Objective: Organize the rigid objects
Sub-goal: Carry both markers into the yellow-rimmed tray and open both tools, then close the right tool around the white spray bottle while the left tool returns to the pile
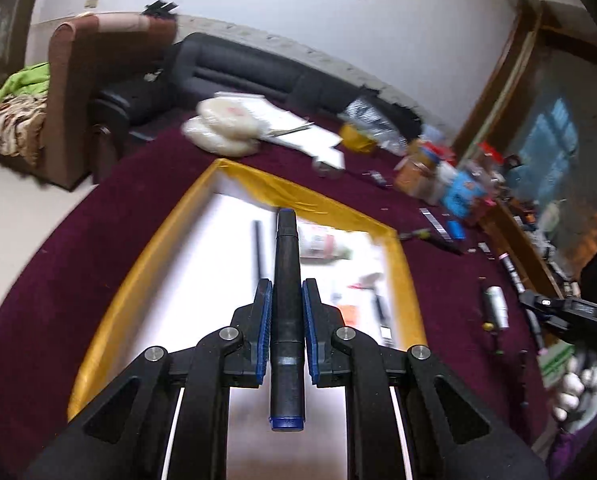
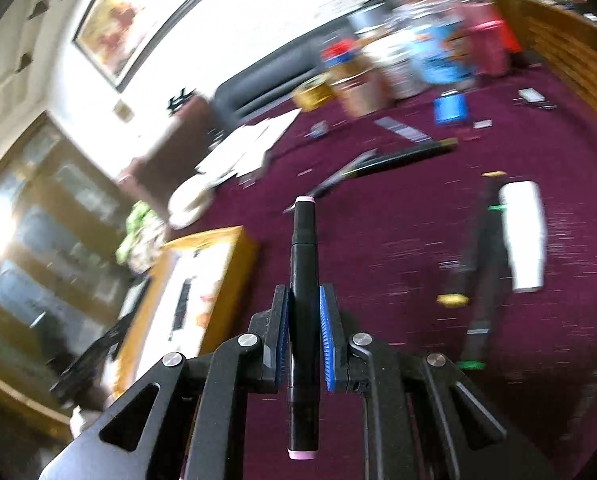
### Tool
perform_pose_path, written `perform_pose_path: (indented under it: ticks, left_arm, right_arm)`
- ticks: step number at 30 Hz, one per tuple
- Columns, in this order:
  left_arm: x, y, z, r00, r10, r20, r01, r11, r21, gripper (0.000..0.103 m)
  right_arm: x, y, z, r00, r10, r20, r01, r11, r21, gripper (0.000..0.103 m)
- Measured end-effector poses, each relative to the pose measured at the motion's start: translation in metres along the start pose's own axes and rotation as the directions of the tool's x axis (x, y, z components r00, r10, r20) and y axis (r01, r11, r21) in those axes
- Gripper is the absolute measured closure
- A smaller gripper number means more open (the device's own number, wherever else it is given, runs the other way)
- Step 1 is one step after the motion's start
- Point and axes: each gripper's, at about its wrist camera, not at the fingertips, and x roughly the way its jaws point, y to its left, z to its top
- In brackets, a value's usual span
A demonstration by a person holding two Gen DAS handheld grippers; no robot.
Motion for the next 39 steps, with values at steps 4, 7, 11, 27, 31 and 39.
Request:
perform_pose_path:
  ticks: [4, 7, 11, 27, 31, 39]
  left_arm:
    - [0.019, 0.019, 0.010, 0.997, 0.014, -0.076, -0.017, 0.999, -0.036, 0.091]
    - [0.036, 0.024, 0.016, 0.988, 0.043, -0.151, -0.050, 0.998, -0.040, 0.091]
    - [0.051, 0.033, 0.018, 0.971, 0.081, -0.225, -0.094, 0.995, -0.045, 0.090]
    - [0.009, 0.046, 0.014, 0.990, -0.073, -0.118, 0.052, 0.985, -0.166, 0.043]
    - [0.003, 0.049, 0.011, 0.990, -0.089, -0.107, 0.067, 0.980, -0.190, 0.043]
    - [-0.018, 0.044, 0.007, 0.996, -0.076, -0.054, 0.064, 0.978, -0.199, 0.040]
  right_arm:
    - [0.039, 0.048, -0.008, 0.992, 0.089, -0.092, -0.093, 0.995, -0.031, 0.090]
    - [0.070, 0.084, -0.016, 0.978, 0.132, -0.164, -0.143, 0.988, -0.053, 0.090]
    - [0.110, 0.122, -0.028, 0.957, 0.162, -0.241, -0.181, 0.982, -0.057, 0.090]
    - [0.210, 0.153, -0.049, 0.948, -0.030, -0.317, 0.009, 0.998, -0.067, 0.088]
    - [0.208, 0.160, -0.044, 0.952, -0.030, -0.304, 0.002, 0.996, -0.093, 0.079]
    - [0.135, 0.133, -0.028, 0.990, -0.048, -0.132, 0.024, 0.983, -0.180, 0.067]
